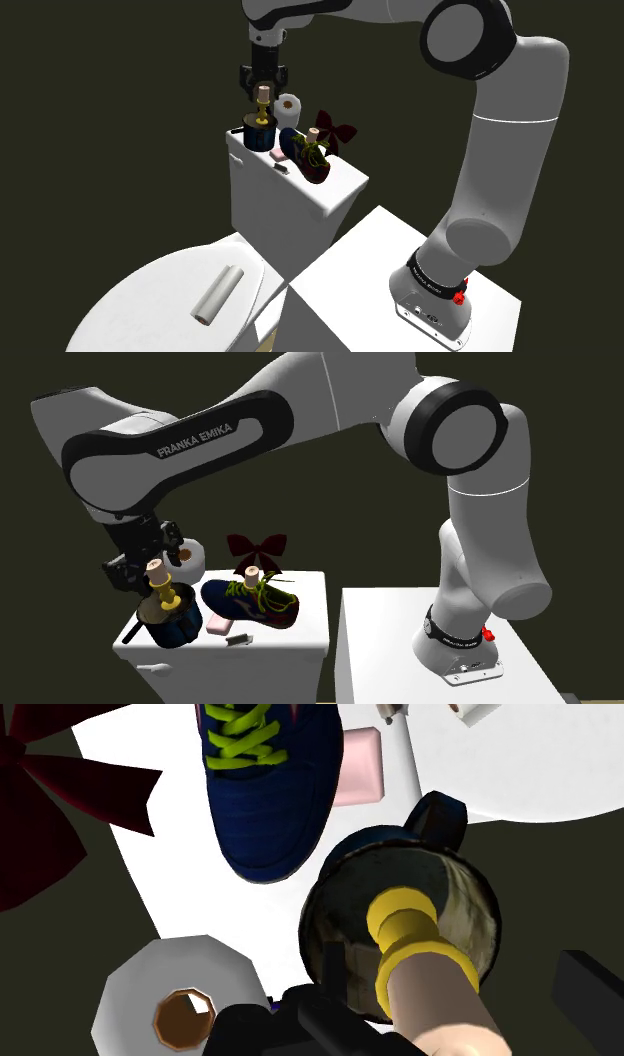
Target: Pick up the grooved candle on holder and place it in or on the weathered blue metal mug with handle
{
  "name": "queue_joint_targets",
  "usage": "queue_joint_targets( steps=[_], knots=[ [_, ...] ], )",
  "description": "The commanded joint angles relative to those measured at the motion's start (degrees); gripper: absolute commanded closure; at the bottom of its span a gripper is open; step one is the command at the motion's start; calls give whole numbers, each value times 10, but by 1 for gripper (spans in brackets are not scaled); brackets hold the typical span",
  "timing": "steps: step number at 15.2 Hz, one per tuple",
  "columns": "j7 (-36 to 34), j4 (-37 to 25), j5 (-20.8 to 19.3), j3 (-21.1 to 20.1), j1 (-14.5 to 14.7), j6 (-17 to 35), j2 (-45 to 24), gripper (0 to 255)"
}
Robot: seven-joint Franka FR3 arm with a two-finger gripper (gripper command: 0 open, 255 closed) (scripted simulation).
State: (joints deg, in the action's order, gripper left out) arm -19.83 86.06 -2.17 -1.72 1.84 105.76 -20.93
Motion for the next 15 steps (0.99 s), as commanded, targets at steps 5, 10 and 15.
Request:
queue_joint_targets(
  steps=[5, 10, 15],
  knots=[
    [0, -35, 0, 0, 1, -38, 2, 0],
    [1, -72, 0, -1, 1, -73, 0, 0],
    [1, -72, 0, -1, 1, -73, 0, 0]
  ],
)
